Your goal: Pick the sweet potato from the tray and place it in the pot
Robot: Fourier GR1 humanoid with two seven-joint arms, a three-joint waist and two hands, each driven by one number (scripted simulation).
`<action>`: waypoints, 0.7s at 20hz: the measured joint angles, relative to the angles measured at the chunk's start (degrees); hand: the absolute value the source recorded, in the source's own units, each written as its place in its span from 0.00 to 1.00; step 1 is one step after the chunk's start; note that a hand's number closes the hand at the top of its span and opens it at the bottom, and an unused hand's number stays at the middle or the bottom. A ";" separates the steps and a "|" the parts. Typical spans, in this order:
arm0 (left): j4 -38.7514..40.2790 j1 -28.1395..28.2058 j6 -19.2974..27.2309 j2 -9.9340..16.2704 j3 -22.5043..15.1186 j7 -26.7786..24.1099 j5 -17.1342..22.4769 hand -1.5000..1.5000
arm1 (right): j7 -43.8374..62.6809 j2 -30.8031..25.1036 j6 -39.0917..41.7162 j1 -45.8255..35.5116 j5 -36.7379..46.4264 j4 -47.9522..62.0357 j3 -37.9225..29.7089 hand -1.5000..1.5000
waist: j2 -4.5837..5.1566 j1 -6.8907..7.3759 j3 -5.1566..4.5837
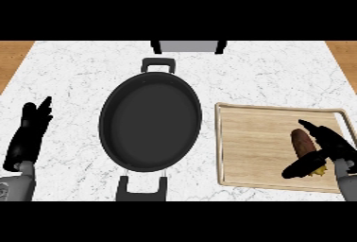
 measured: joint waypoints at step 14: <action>-3.88 2.37 -1.51 -2.12 1.12 0.79 -1.79 0.50 | -6.58 5.45 0.80 -0.67 7.89 5.08 -4.27 1.00 | -0.61 -0.11 -0.89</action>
